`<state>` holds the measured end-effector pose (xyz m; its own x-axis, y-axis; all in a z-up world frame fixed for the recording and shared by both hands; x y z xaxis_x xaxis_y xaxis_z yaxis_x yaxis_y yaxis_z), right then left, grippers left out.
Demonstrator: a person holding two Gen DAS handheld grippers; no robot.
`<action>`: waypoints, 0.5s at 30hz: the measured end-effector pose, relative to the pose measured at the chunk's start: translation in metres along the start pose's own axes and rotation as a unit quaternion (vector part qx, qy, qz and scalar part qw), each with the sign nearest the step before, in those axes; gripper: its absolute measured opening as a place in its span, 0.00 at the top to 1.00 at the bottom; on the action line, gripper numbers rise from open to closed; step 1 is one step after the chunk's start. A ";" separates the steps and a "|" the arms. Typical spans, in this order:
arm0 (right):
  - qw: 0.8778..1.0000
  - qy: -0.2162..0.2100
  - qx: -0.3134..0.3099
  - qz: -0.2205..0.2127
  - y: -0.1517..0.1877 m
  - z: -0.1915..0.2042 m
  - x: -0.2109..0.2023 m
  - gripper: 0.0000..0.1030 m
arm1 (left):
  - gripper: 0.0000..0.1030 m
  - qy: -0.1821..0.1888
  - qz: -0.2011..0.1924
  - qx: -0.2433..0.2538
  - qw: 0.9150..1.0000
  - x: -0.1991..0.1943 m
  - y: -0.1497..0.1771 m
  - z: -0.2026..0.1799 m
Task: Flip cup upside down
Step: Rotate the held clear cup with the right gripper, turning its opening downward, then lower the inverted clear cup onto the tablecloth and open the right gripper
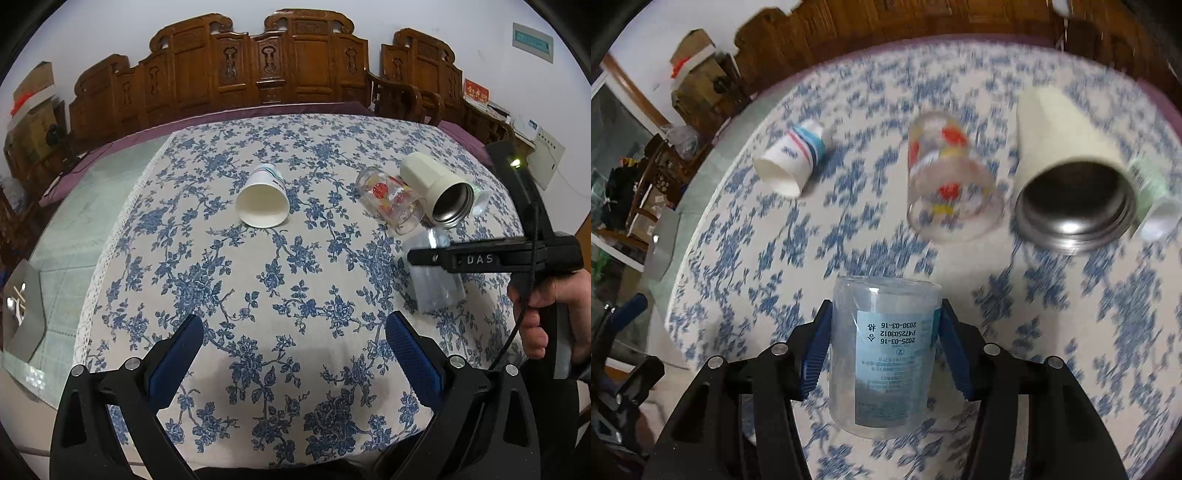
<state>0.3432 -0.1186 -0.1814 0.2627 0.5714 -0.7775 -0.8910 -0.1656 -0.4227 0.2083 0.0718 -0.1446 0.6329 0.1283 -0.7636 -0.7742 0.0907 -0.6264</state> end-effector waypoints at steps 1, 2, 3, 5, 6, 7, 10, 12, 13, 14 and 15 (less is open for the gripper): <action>1.000 0.006 -0.012 -0.015 0.000 0.002 -0.003 0.43 | 0.08 0.000 0.001 0.001 1.000 0.001 0.001 0.000; 0.999 0.013 -0.020 -0.027 -0.001 0.002 -0.005 0.43 | 0.08 0.000 0.001 0.001 1.000 0.001 0.001 -0.001; 0.999 0.018 -0.025 -0.036 -0.003 0.002 -0.006 0.43 | 0.08 0.000 0.002 0.001 1.000 0.002 0.001 -0.001; 0.996 0.035 -0.044 -0.064 -0.005 0.003 -0.011 0.43 | 0.08 0.000 0.002 0.001 1.000 0.002 0.001 -0.001; 0.994 0.045 -0.055 -0.077 -0.006 0.004 -0.012 0.43 | 0.08 0.000 0.002 0.001 1.000 0.002 0.001 -0.001; 0.992 0.057 -0.067 -0.090 -0.006 0.005 -0.014 0.43 | 0.08 0.000 0.002 0.001 1.000 0.002 0.001 -0.001; 0.984 0.089 -0.095 -0.122 -0.003 0.008 -0.018 0.43 | 0.08 -0.001 0.001 0.003 1.000 0.002 0.001 -0.002; 0.978 0.107 -0.111 -0.138 0.001 0.009 -0.018 0.43 | 0.08 -0.001 0.001 0.004 1.000 0.002 0.001 -0.002; 0.974 0.119 -0.121 -0.147 0.005 0.010 -0.018 0.43 | 0.08 -0.001 0.000 0.005 1.000 0.002 0.001 -0.003; 0.972 0.127 -0.127 -0.151 0.007 0.011 -0.017 0.43 | 0.08 -0.002 -0.001 0.006 1.000 0.002 0.001 -0.003; 0.969 0.137 -0.135 -0.156 0.011 0.010 -0.016 0.43 | 0.08 -0.001 -0.002 0.007 1.000 0.001 0.001 -0.003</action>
<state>0.3253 -0.1215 -0.1688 0.6247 0.3992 -0.6711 -0.6330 -0.2444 -0.7346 0.2084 0.0689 -0.1466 0.6352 0.1309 -0.7612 -0.7723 0.1043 -0.6266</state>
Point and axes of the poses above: each gripper's, at about its wrist camera, not at the fingertips, and x roughly the way its jaws point, z to its left, y to its underside, the point moved 1 cm from there along x, roughly the way its jaws point, and after that the axes turned 11 degrees about -y, right-handed, at the moved point
